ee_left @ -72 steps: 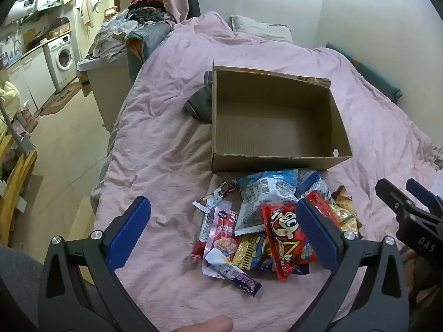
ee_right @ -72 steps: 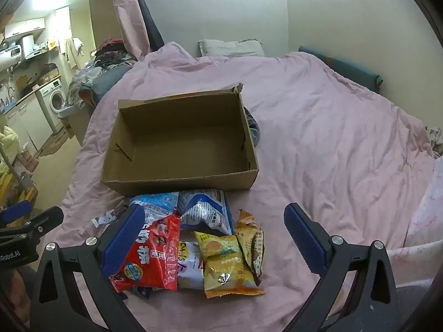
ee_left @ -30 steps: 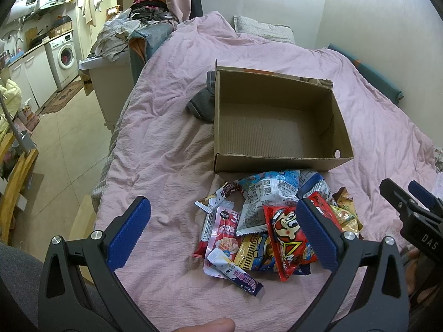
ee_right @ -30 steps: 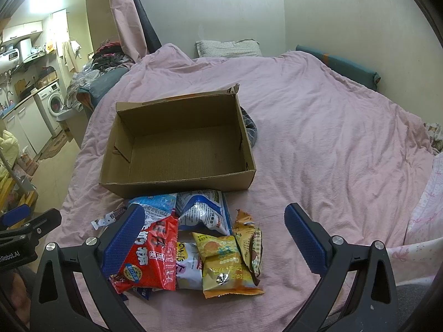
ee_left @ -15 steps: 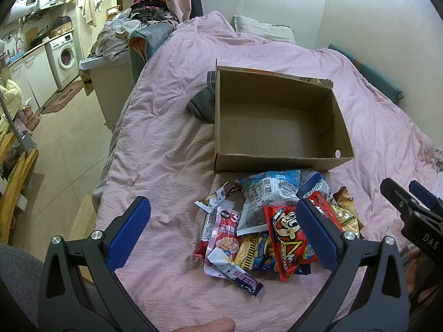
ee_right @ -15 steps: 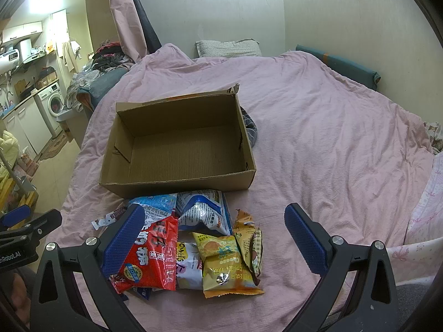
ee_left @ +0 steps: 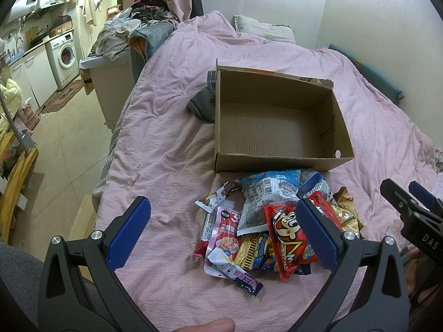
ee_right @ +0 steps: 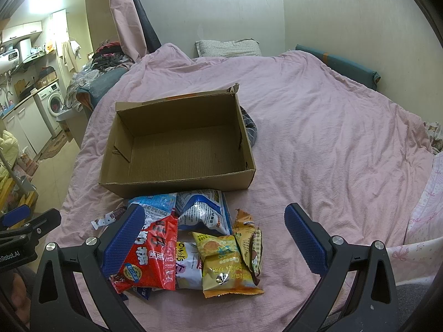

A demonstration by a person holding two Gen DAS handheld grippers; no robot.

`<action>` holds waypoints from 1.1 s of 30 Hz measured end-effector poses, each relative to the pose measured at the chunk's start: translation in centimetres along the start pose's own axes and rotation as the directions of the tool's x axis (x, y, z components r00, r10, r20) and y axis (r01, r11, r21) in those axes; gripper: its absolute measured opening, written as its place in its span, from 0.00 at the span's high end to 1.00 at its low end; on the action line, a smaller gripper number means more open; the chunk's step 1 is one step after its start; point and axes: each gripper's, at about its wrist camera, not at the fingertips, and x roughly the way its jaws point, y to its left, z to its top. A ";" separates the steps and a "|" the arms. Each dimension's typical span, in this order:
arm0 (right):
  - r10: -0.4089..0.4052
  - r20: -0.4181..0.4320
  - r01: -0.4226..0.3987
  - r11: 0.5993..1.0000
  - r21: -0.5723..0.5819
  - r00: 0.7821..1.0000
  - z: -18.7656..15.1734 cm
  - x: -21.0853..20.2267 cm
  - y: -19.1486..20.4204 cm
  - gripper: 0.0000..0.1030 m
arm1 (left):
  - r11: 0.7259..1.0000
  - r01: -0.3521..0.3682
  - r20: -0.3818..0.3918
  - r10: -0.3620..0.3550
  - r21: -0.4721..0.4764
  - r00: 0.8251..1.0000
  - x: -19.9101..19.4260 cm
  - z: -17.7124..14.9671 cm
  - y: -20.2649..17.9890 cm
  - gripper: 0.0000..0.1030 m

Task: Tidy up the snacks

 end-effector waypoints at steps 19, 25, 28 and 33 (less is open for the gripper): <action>0.000 -0.001 0.000 1.000 0.000 1.000 0.0 0.0 0.0 0.00 | 1.000 0.001 -0.001 -0.001 0.000 1.000 0.0 0.0 0.0 0.00; 0.000 -0.006 0.000 1.000 0.000 1.000 0.0 0.0 -0.1 0.00 | 1.000 0.008 -0.010 -0.008 0.000 1.000 0.0 -0.2 0.1 0.00; 0.003 -0.021 -0.003 1.000 0.008 1.000 -0.1 0.2 -0.4 0.00 | 1.000 0.017 -0.018 -0.017 -0.004 1.000 0.1 -0.3 0.1 0.00; 0.067 -0.112 -0.062 0.997 0.043 0.991 0.0 0.9 -0.6 0.00 | 0.999 0.040 -0.053 -0.041 -0.035 0.998 0.6 0.2 0.4 0.00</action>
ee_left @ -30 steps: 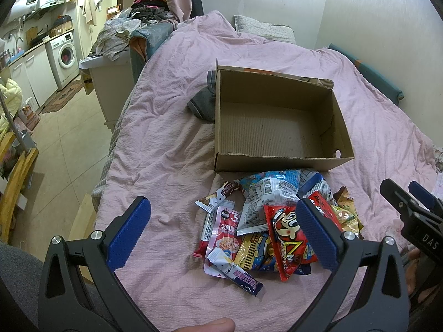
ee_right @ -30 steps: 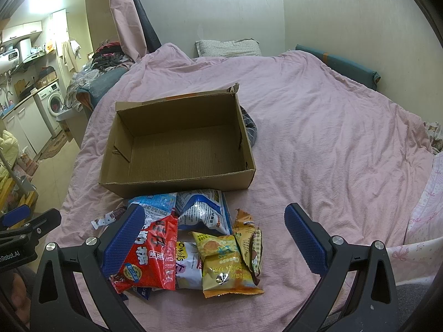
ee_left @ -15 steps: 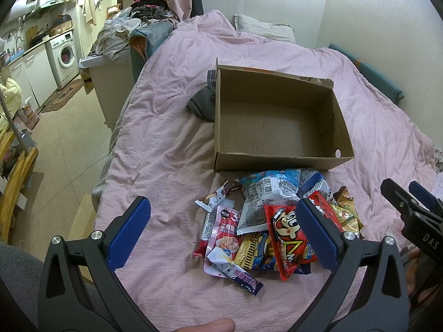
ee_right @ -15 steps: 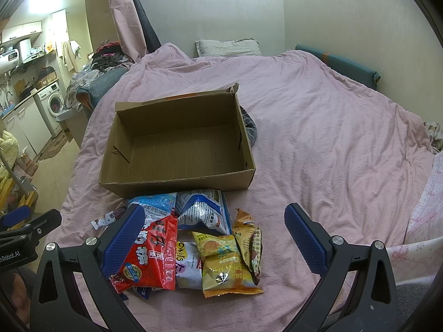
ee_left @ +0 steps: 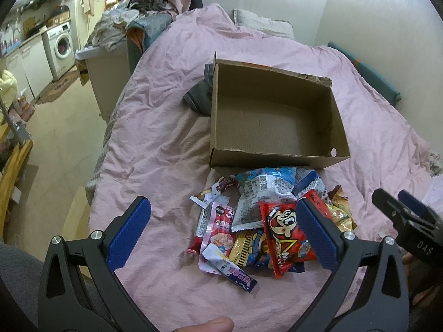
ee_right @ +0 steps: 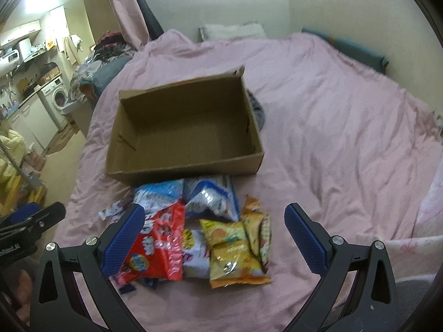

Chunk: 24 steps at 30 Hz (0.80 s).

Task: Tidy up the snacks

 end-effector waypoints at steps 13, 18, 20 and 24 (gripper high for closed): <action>0.105 -0.339 -0.104 0.994 0.021 0.935 1.3 4.7 3.4 0.00 | 0.992 -0.055 -0.151 0.038 -0.109 0.988 2.0 1.1 3.1 0.00; 0.020 -0.484 -0.085 0.990 -0.112 0.875 -0.1 8.5 6.9 0.01 | 0.991 -0.056 -0.186 0.034 -0.118 0.982 2.4 1.0 3.5 0.00; -0.040 -0.498 -0.047 0.986 -0.161 0.866 -0.7 9.9 7.6 0.01 | 0.993 -0.055 -0.193 0.034 -0.105 0.981 2.5 1.0 3.3 0.00; -0.067 -0.524 -0.031 0.984 -0.176 0.849 -1.3 11.5 8.3 0.02 | 0.995 -0.051 -0.206 0.032 -0.085 0.978 2.8 0.8 3.1 0.00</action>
